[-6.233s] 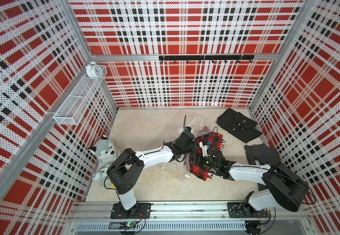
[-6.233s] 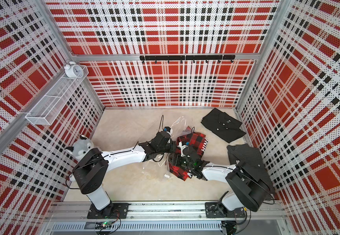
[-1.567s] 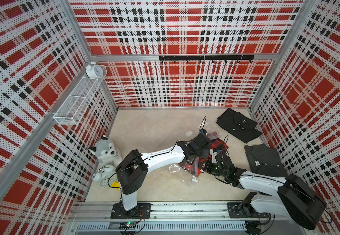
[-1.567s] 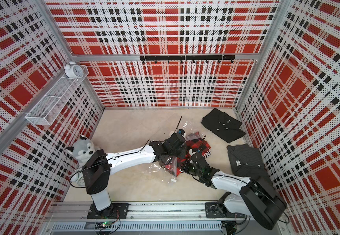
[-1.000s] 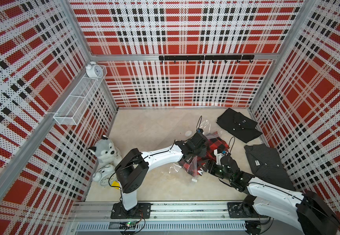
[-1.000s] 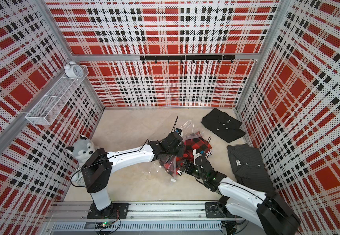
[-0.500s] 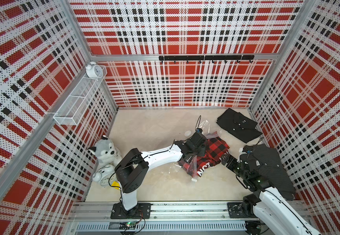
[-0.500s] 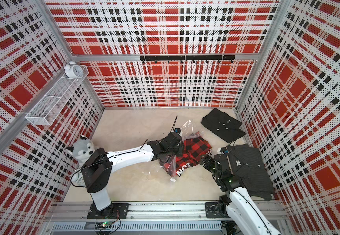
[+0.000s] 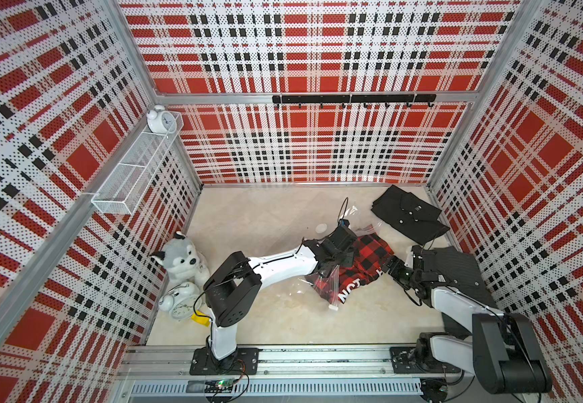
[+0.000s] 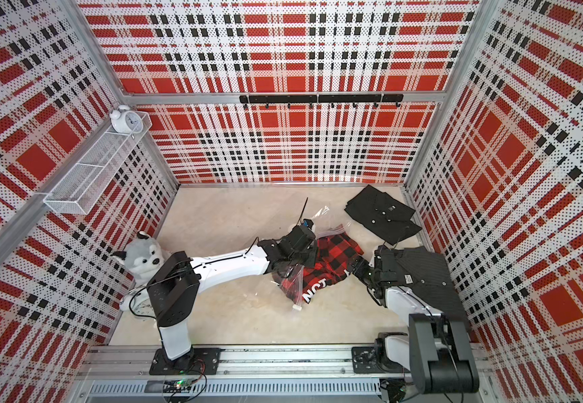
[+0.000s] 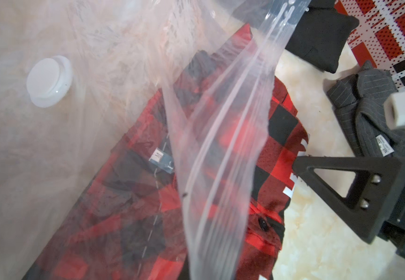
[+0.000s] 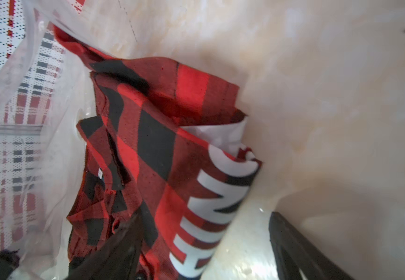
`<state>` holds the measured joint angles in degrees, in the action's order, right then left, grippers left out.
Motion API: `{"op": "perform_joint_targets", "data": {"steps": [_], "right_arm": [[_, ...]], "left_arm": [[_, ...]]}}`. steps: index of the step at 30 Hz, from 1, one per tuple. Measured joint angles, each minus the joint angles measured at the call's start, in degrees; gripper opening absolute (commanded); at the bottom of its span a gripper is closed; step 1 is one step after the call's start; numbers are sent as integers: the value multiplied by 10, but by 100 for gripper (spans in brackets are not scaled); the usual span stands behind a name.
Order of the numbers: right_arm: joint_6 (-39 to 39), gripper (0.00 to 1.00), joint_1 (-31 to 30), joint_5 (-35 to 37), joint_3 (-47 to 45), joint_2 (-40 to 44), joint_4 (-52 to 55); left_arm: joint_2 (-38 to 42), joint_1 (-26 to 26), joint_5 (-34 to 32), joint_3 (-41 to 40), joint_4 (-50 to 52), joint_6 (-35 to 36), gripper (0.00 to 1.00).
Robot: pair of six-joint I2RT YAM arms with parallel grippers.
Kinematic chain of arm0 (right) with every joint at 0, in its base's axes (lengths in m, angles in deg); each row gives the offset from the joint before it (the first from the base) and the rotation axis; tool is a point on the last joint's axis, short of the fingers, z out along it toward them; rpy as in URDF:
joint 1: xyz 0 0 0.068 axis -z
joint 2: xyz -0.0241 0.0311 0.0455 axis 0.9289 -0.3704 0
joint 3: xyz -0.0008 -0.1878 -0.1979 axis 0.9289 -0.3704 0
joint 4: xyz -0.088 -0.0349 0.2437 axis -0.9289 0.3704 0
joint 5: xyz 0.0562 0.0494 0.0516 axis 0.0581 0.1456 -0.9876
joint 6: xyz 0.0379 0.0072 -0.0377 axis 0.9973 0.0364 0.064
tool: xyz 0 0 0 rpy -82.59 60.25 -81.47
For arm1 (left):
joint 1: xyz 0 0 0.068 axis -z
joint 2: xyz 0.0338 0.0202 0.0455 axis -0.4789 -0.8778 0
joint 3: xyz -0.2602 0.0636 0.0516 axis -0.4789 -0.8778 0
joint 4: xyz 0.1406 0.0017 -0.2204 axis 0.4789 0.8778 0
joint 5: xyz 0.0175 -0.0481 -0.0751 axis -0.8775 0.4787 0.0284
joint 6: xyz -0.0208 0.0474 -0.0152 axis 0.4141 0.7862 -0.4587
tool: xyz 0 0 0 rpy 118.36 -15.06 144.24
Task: Place the folded shirt into the vacuum bag
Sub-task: Place the shirt in the vacuum bag.
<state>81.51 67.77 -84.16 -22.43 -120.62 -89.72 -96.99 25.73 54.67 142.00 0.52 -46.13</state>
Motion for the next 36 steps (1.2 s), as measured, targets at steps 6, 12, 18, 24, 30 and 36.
{"op": "perform_joint_targets", "data": {"steps": [6, 12, 18, 24, 30, 36], "right_arm": [[-20, 31, 2, -16, 24, -80, -50], [-51, 10, -9, -22, 34, -83, -56], [-84, 8, -59, -9, 80, -74, -50], [-93, 8, -82, -10, 112, -80, -50], [-89, 7, -102, -10, 130, -107, -57], [-79, 8, -148, -8, 115, -111, -89]], "left_arm": [[-17, 1, 0, 14, 10, 6, 3], [-23, 1, -2, 32, 22, 10, 3], [-25, 1, -5, 44, 28, 12, 3], [-25, 5, -11, 44, 30, 12, 3], [-25, 11, -17, 44, 30, 12, 3], [-25, 11, -27, 44, 32, 12, 3]]}}
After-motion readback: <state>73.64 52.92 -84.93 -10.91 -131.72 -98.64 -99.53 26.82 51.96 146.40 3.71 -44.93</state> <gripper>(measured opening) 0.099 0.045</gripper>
